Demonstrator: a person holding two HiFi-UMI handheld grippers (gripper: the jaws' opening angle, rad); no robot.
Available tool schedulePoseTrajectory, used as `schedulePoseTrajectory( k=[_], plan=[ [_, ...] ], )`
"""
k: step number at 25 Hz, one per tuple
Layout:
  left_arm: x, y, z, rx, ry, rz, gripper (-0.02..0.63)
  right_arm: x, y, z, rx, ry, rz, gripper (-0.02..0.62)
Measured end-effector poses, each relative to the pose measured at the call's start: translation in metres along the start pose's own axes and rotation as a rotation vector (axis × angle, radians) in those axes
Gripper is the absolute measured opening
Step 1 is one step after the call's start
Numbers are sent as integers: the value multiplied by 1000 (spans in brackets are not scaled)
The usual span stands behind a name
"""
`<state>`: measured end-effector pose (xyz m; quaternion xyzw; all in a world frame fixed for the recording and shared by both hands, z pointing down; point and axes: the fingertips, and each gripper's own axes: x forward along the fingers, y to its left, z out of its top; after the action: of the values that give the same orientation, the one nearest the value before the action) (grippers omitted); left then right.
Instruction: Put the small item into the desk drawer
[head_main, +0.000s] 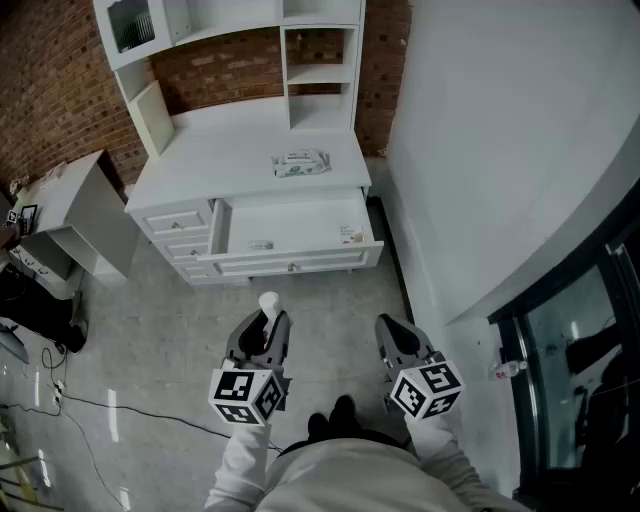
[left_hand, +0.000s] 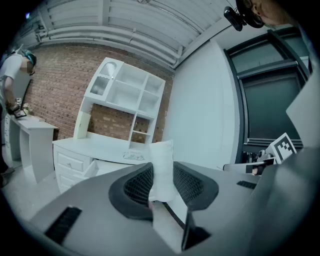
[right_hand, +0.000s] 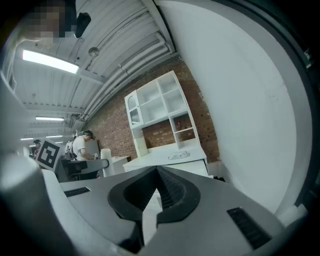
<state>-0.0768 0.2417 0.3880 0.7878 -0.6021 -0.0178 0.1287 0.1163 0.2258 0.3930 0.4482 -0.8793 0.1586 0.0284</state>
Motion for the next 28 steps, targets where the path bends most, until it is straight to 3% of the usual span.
schedulePoseTrajectory(
  k=[17, 28],
  plan=[
    [45, -7, 11, 25, -1, 24, 133, 22, -34, 20, 61, -46, 59, 28],
    [70, -12, 18, 50, -29, 60, 133, 22, -76, 38, 92, -77, 31, 28]
  ],
)
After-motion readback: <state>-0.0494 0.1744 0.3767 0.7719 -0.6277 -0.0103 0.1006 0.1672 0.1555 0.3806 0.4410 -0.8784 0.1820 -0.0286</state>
